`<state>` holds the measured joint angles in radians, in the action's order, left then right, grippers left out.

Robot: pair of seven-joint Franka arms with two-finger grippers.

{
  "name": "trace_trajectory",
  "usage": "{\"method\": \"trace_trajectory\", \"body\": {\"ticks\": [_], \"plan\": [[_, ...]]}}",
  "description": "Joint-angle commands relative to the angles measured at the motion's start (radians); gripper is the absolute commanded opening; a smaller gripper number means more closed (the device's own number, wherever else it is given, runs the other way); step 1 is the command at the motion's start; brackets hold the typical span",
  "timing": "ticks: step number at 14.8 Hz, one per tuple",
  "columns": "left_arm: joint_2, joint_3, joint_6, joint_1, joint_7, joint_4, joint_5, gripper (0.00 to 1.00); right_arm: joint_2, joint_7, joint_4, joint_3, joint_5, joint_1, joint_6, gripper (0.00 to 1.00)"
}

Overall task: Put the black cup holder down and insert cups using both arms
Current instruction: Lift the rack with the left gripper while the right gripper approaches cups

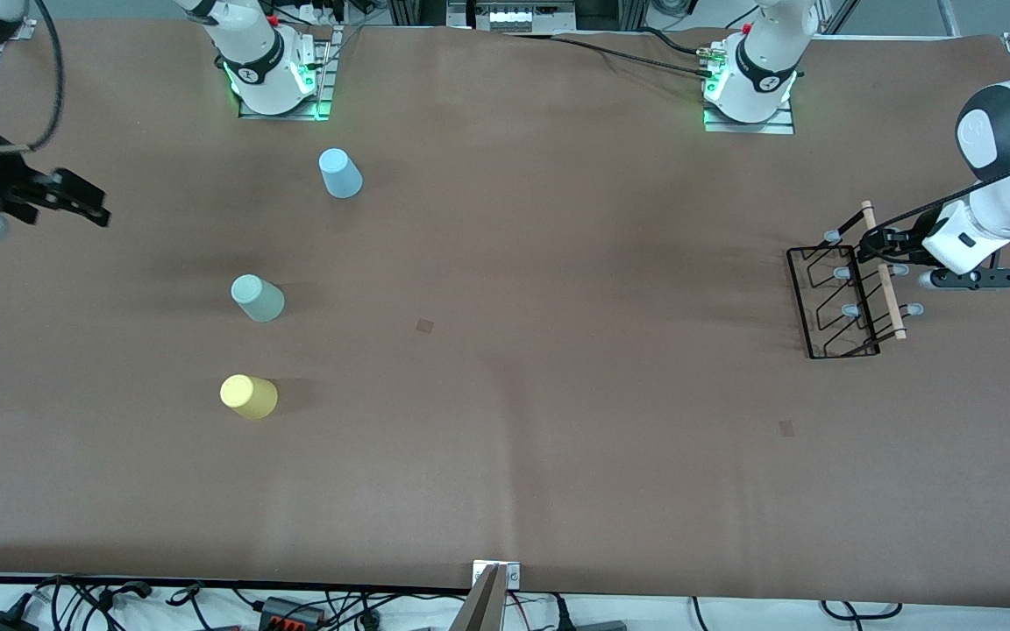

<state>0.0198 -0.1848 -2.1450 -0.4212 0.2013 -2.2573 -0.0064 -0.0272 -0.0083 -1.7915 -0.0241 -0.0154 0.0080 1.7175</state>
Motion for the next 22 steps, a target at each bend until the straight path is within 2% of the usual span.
{"method": "trace_trajectory", "body": {"ticks": [1,3,7,15,19,21,22], "plan": [[-0.003,-0.01,-0.009,-0.01,0.015,-0.016,-0.01,0.75,0.053,-0.007,0.011,0.0,-0.003,0.032,0.016,1.0],[-0.001,-0.01,-0.007,-0.01,0.015,-0.016,-0.01,0.69,0.07,-0.007,0.011,0.0,0.002,0.033,0.027,1.0],[0.006,-0.01,-0.006,-0.01,0.012,-0.016,-0.012,0.5,0.096,-0.007,0.011,0.0,0.002,0.04,0.039,1.0],[0.002,-0.012,0.011,-0.01,0.023,-0.01,-0.012,0.03,0.116,-0.007,0.011,0.0,0.002,0.046,0.056,1.0],[-0.003,-0.019,0.045,-0.007,0.02,0.005,-0.012,0.01,0.127,-0.006,0.011,0.0,0.002,0.046,0.062,1.0],[-0.003,-0.022,0.107,-0.002,0.013,0.054,-0.012,0.01,0.127,-0.005,0.009,0.0,0.002,0.046,0.071,1.0],[-0.001,-0.045,0.166,-0.002,0.007,0.096,-0.014,0.01,0.13,-0.005,0.009,0.0,0.002,0.046,0.071,1.0]]}}
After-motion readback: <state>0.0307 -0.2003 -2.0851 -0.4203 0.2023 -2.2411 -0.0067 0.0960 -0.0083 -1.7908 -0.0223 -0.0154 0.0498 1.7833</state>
